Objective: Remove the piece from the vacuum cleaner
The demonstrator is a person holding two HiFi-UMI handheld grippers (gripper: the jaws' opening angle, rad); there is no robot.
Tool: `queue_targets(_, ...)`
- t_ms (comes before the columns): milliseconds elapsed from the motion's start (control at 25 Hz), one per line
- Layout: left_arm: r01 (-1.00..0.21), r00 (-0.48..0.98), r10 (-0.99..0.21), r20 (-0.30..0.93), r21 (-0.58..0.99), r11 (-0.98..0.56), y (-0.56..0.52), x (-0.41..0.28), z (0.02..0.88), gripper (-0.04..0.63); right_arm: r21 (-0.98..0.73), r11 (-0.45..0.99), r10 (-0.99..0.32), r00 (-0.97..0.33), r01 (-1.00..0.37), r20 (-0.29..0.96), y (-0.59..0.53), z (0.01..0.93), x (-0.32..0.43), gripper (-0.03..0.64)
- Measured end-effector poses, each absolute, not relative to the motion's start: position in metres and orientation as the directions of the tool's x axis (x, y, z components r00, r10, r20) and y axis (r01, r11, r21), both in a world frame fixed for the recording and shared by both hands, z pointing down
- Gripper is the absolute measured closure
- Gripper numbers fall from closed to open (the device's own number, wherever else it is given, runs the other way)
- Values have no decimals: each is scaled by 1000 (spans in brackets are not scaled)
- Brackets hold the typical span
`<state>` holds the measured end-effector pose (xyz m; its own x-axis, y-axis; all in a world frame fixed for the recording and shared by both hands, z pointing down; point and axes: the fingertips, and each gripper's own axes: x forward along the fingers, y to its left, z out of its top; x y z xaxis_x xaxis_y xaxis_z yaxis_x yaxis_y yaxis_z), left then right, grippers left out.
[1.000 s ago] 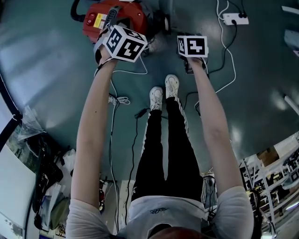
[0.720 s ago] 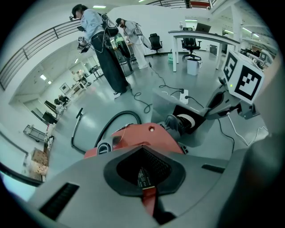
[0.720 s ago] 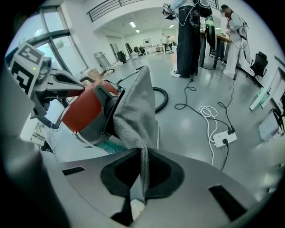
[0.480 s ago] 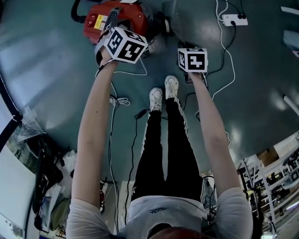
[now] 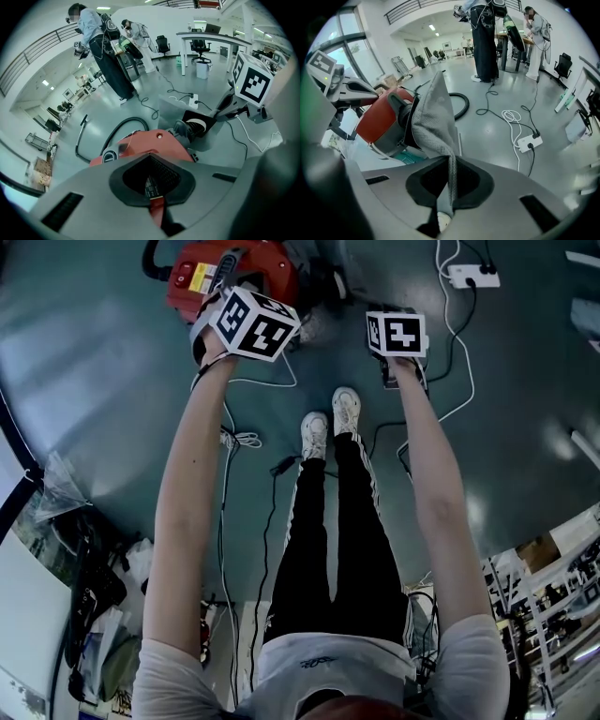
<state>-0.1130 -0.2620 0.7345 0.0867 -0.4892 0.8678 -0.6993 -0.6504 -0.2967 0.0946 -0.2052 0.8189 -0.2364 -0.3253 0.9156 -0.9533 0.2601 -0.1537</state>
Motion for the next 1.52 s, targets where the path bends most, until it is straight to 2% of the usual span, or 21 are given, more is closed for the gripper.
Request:
queue_targets(360,-697,85,-495,865,-303,-650,-262,-114,734,597,-114,247,-335,-195,-962,922,-217,822,104,591)
queue_targets(520,-696,87,-497,863,-305,-650,-262,-113,737,597,-24,77,-316,-47,-997,947,-207,836,183,592)
queue_targets(600,-698,80,-507,858,-315,-643,-264,-115,737,597,0,84,-292,-24,-996,956,-193,836,212,592)
queue_targets(680,-700,73,-511,856,-321,-638,-264,-116,736,597,5,120,-272,-28,-993,962,-178,838,214,592)
queue_targets(1280,-697,67,-521,851,-333,-635,-264,-115,738,597,-48,119,-325,-85,-992,942,-168,828,191,592)
queue_targets(1400,-758,72,-515,854,-288,-585,-263,-117,736,596,-53,119,-328,-90,-991,940,-170,817,182,592)
queue_targets(1520,-915,116,-489,865,-99,-392,-236,-121,734,597,-86,74,-328,-106,-994,939,-163,802,166,592)
